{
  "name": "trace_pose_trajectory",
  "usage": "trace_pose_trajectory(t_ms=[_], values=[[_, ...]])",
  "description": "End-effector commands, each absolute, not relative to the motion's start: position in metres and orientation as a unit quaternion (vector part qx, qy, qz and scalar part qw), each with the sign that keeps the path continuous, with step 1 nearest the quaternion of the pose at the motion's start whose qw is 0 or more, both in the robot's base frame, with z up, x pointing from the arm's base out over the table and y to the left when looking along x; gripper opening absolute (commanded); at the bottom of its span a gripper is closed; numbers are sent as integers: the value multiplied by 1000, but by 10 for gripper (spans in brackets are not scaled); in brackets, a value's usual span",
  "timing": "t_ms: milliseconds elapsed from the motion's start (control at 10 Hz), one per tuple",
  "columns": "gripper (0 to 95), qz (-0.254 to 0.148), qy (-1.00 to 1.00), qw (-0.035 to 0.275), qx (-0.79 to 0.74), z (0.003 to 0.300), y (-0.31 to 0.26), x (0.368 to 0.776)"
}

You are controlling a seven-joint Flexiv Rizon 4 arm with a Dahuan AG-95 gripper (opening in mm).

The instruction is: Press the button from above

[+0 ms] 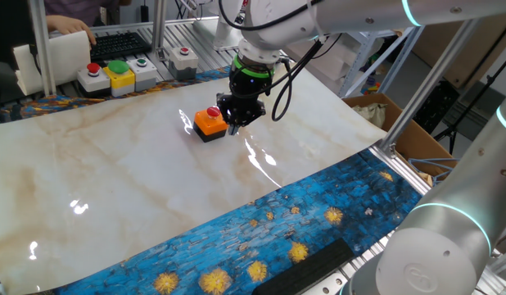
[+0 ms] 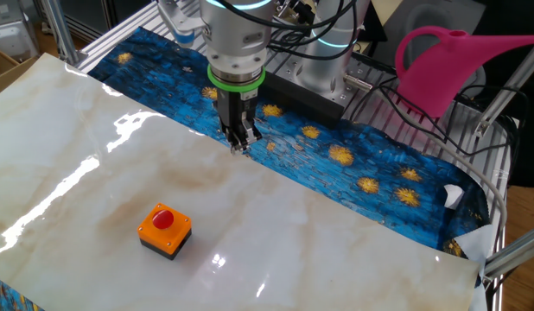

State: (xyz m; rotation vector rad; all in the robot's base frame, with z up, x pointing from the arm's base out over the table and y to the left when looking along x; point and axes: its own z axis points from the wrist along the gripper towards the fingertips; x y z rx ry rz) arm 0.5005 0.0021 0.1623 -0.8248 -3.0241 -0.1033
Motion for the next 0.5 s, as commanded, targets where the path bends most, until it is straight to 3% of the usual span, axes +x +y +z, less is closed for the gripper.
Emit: trace_pose_trajectory(t_ms=[100,500], values=[[0,-32,-964,2,-264,161,2,501],[0,-33,-965,2,-262,159,2,502]])
